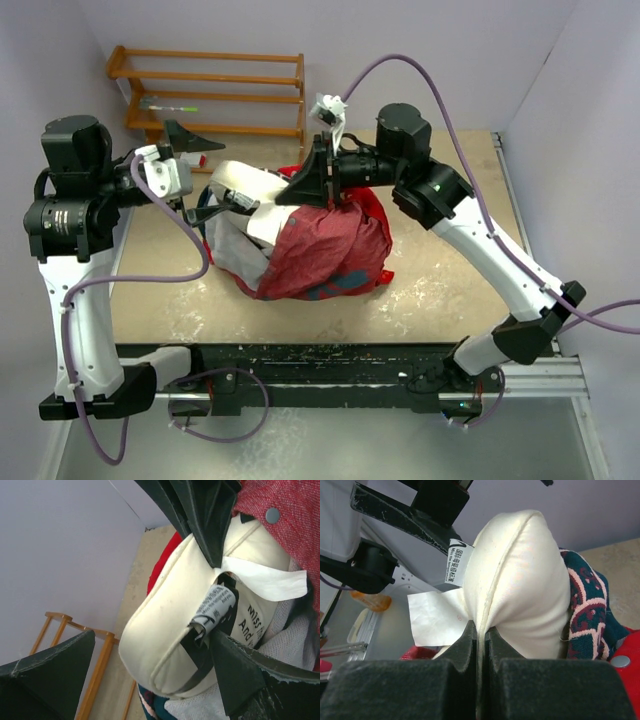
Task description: Remove the pillowcase from the pillow
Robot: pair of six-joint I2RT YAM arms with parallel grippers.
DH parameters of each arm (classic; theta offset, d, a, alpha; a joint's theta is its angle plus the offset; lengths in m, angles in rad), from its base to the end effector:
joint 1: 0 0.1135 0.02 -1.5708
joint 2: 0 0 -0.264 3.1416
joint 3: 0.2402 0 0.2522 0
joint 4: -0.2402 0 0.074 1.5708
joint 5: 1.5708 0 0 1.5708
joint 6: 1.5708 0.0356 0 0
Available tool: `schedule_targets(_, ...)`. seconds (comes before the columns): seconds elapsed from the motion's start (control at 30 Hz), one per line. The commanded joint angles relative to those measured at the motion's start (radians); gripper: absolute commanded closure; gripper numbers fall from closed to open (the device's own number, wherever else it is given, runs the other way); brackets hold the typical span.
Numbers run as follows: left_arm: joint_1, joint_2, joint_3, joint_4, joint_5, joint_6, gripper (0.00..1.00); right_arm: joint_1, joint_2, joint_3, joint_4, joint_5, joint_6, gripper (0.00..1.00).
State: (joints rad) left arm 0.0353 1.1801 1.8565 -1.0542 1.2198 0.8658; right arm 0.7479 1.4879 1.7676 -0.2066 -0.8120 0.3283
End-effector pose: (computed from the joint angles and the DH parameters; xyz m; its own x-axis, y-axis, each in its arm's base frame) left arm 0.1542 -0.0280 0.5259 0.4162 0.2767 -0.8661 0.8382 0.2525 0.4834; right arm 0.2135 0.2333 0.5091 -0.2713 0.0510 -0.9612 -0.9625 -0.0044 0.2714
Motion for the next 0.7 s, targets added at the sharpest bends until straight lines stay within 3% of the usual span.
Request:
schedule_targets(0.0,-0.013,0.033,0.042,-0.106,0.016,0.093,0.01,0.064,0.021,0.138,-0.009,-0.067,-0.085,1.00)
schedule_targets(0.2,-0.077,0.087,0.036,-0.317,0.026,0.164,0.01,0.151,0.101,0.281,-0.137,-0.050,-0.155,1.00)
schedule_targets(0.4,-0.100,0.052,-0.072,-0.278,-0.016,0.163,0.00,0.165,0.106,0.296,-0.137,-0.060,-0.155,1.00)
schedule_targets(0.43,-0.106,0.045,-0.086,-0.261,-0.024,0.150,0.04,0.165,0.105,0.294,-0.136,-0.055,-0.155,1.00)
schedule_targets(0.5,-0.120,0.043,-0.100,-0.253,-0.042,0.134,0.20,0.165,0.082,0.265,-0.106,-0.020,-0.145,1.00)
schedule_targets(0.53,-0.125,0.045,-0.103,-0.253,-0.047,0.128,0.36,0.163,0.058,0.229,-0.060,-0.009,-0.133,1.00)
schedule_targets(0.57,-0.127,0.045,-0.107,-0.245,-0.051,0.116,0.57,0.154,0.029,0.188,-0.012,0.025,-0.116,1.00)
schedule_targets(0.6,-0.127,0.037,-0.116,-0.217,-0.062,0.082,0.84,0.140,-0.002,0.147,0.039,0.067,-0.094,1.00)
schedule_targets(0.63,-0.127,0.018,-0.135,-0.155,-0.088,0.018,1.00,0.120,-0.028,0.097,0.083,0.111,-0.063,1.00)
schedule_targets(0.67,-0.127,-0.010,-0.165,-0.053,-0.121,-0.065,1.00,0.096,-0.050,0.064,0.116,0.145,-0.031,0.93)
